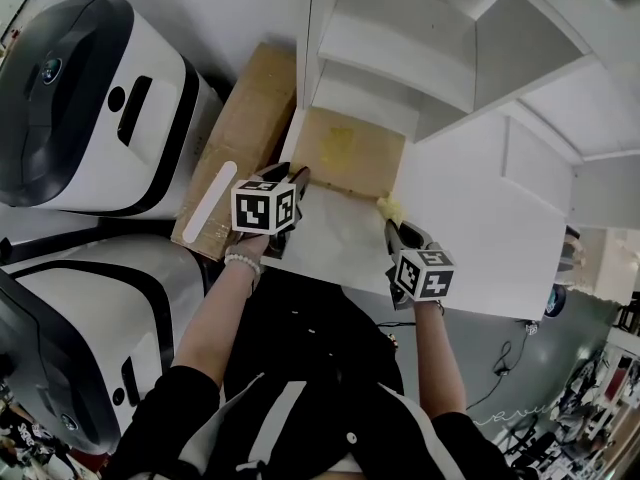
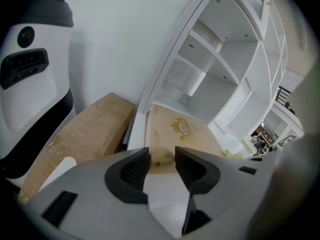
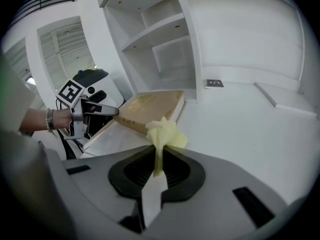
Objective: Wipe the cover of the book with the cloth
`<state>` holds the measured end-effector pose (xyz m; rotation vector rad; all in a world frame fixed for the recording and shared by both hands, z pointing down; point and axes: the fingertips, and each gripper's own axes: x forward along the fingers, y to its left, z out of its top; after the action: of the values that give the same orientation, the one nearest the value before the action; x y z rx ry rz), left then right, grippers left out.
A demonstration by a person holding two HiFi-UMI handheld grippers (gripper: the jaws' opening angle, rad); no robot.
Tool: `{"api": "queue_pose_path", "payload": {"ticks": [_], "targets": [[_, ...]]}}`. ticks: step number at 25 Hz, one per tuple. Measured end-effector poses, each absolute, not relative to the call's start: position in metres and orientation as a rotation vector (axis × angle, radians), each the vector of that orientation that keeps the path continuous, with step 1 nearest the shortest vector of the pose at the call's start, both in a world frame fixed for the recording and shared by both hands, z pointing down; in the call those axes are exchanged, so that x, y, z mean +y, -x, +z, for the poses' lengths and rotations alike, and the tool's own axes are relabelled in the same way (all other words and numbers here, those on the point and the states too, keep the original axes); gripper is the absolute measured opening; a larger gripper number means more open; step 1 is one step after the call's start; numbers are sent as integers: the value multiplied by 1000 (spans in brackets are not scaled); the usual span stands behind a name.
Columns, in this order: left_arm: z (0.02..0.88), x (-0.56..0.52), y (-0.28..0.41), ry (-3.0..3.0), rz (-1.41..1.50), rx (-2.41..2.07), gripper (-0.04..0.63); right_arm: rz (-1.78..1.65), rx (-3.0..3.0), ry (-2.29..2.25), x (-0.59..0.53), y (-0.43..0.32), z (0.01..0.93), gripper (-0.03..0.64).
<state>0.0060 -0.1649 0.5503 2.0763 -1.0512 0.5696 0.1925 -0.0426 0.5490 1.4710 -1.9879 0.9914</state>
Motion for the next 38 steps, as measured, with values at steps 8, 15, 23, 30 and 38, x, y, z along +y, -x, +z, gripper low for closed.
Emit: {"api": "queue_pose_path", "payload": {"ticks": [8, 15, 23, 30, 38], "targets": [[537, -162, -4, -2160, 555, -1020, 155, 995, -2009, -1557, -36, -195, 534, 37], [483, -160, 7, -2342, 482, -1054, 27, 834, -2143, -1636, -49, -182, 485, 37], [394, -150, -6, -2593, 363, -1001, 2, 565, -2314, -1701, -68, -157, 405, 37], [336, -132, -11, -2728, 300, -1007, 2, 388, -2419, -1746, -77, -146, 348, 37], [289, -116, -9, -2796, 193, -1015, 2, 287, -2533, -1724, -80, -122, 306, 37]]}}
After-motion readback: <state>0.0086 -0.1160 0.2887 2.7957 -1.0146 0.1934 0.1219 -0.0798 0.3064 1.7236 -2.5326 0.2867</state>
